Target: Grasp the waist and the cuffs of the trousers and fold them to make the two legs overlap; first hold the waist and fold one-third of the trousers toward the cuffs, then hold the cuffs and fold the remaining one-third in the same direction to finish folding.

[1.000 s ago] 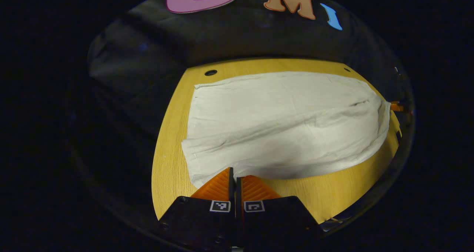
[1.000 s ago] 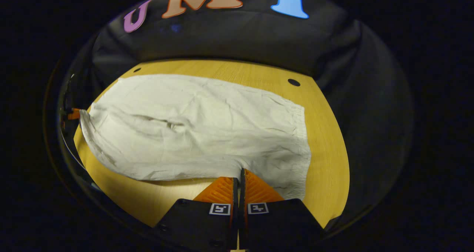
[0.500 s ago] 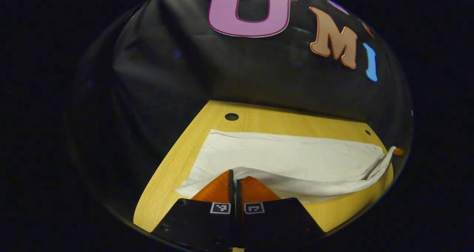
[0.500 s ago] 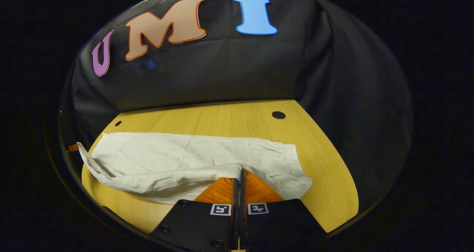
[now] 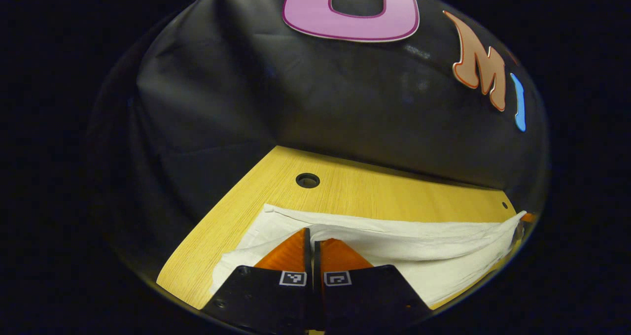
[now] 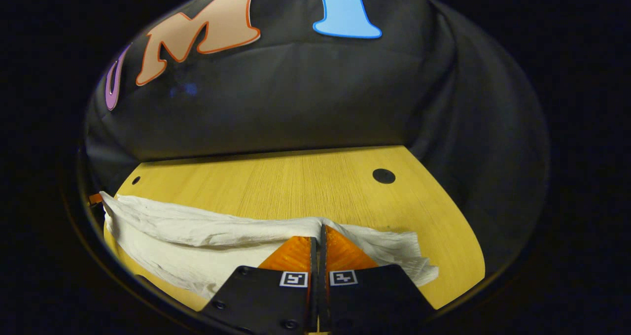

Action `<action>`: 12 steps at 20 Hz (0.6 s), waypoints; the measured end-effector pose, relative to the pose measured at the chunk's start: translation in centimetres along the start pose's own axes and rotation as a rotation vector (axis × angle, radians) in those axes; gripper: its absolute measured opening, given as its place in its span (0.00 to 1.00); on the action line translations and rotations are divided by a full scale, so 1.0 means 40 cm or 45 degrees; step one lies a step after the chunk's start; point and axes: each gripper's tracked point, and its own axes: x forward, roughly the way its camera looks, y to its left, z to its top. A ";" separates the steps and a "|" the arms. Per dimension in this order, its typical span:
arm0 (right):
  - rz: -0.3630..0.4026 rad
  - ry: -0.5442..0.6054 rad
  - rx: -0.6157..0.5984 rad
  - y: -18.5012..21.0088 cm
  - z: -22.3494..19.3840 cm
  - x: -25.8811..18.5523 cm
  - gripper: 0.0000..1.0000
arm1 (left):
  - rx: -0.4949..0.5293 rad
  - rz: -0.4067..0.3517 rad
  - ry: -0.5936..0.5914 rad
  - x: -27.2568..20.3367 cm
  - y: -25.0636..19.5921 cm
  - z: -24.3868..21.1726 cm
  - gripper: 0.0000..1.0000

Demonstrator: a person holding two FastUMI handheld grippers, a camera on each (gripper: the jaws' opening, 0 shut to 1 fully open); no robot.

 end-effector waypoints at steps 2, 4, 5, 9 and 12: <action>-0.005 0.040 -0.008 0.002 -0.024 0.052 0.02 | -0.003 0.013 0.013 0.038 0.008 -0.020 0.00; 0.002 0.065 0.000 0.004 -0.039 0.079 0.02 | 0.012 0.023 0.018 0.059 0.009 -0.029 0.00; 0.006 0.074 0.011 0.001 -0.044 0.091 0.02 | 0.024 0.035 0.025 0.066 0.013 -0.029 0.00; 0.043 0.120 0.094 -0.015 -0.044 0.088 0.14 | -0.005 0.024 0.029 0.047 -0.024 -0.019 0.27; 0.034 0.076 0.075 -0.046 -0.005 0.040 0.75 | -0.007 0.099 -0.040 0.011 0.009 0.024 0.97</action>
